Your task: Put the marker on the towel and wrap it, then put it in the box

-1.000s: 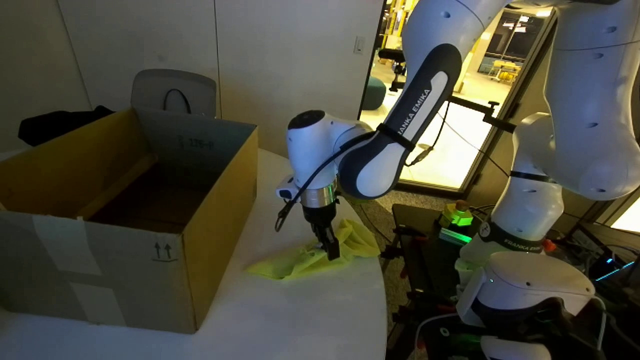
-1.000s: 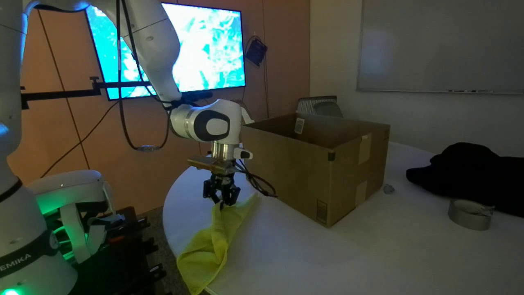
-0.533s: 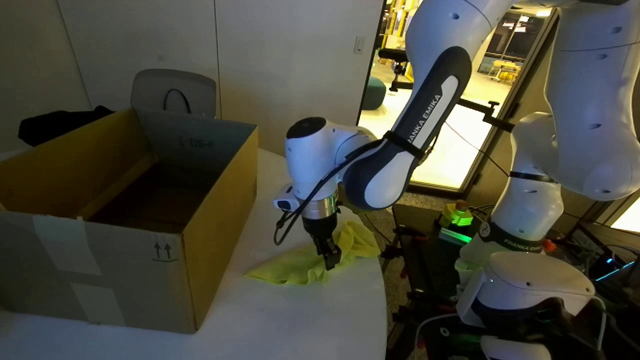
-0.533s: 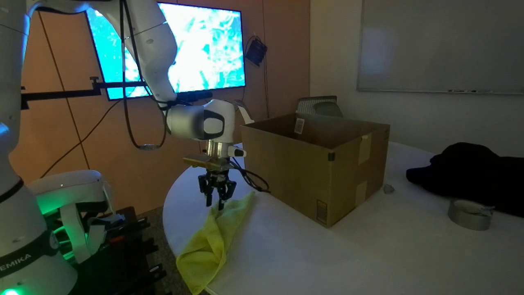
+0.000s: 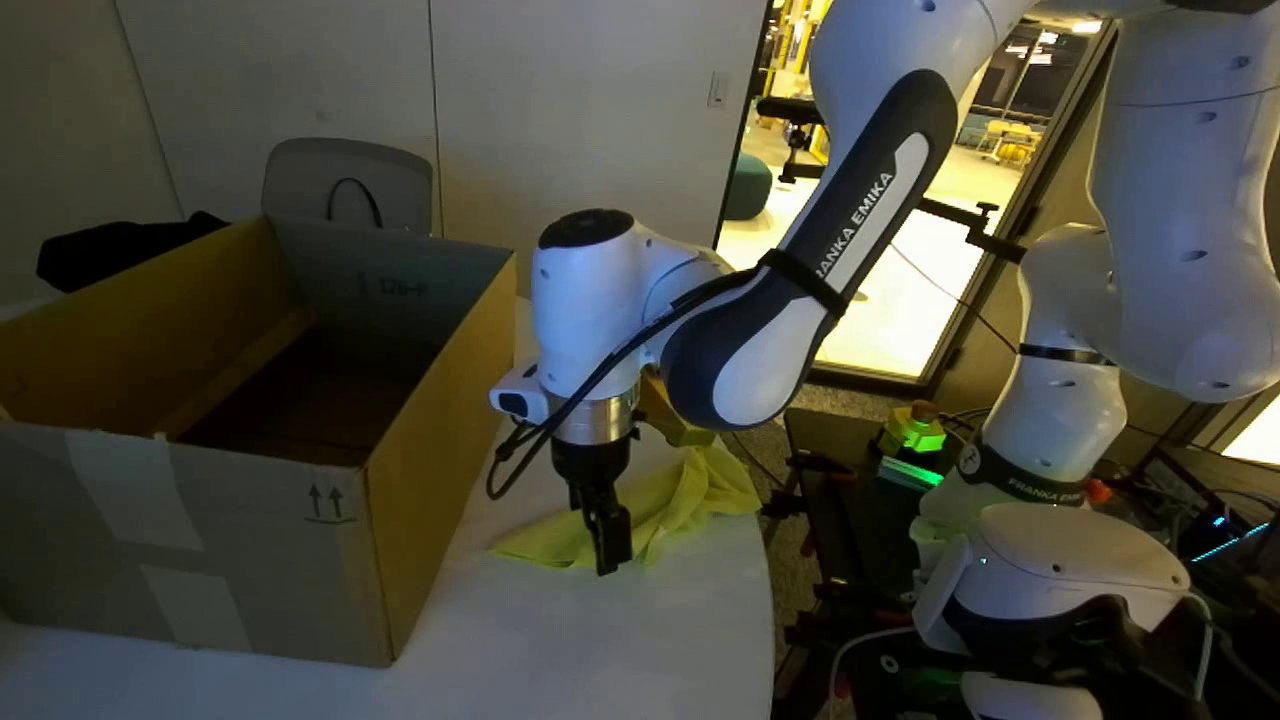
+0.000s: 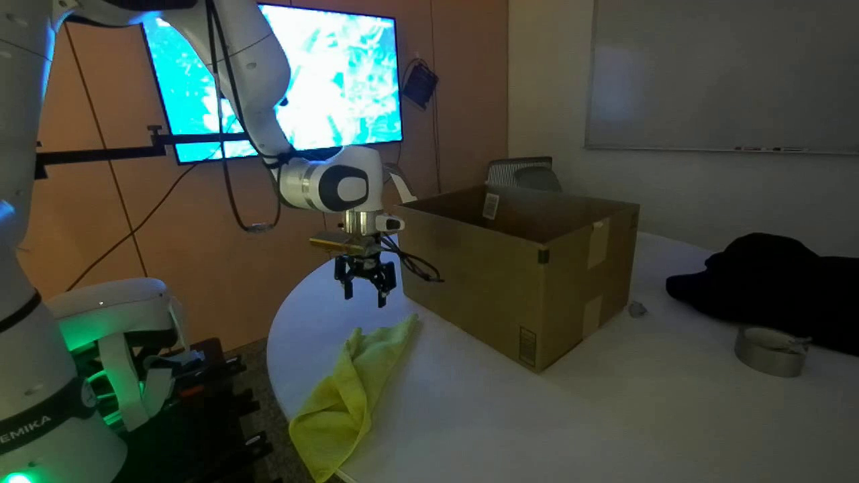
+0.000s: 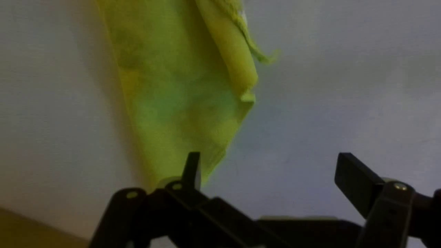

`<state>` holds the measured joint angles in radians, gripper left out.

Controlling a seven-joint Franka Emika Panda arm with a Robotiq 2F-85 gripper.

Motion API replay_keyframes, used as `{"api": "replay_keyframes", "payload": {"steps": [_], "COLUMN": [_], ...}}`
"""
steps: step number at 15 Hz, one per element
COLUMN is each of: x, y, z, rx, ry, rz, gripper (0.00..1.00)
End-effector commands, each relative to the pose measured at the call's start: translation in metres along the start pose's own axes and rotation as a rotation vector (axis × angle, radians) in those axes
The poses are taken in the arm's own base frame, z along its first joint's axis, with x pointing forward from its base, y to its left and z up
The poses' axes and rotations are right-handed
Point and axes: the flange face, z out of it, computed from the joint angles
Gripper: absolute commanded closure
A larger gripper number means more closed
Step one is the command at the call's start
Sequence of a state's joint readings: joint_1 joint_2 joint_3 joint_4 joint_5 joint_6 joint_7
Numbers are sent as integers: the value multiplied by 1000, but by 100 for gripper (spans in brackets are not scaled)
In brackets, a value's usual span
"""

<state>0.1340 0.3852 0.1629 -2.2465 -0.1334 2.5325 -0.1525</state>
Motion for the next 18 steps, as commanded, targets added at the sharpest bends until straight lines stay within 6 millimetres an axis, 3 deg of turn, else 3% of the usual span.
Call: {"api": "replay_keyframes", "payload": {"steps": [1, 6, 18], "x": [39, 56, 52], "y": [-16, -16, 23], "z": [6, 28, 52], "rx": [15, 19, -26], "ry": [67, 88, 84], "rz": [-33, -22, 45], "gripper": [0, 0, 0]}}
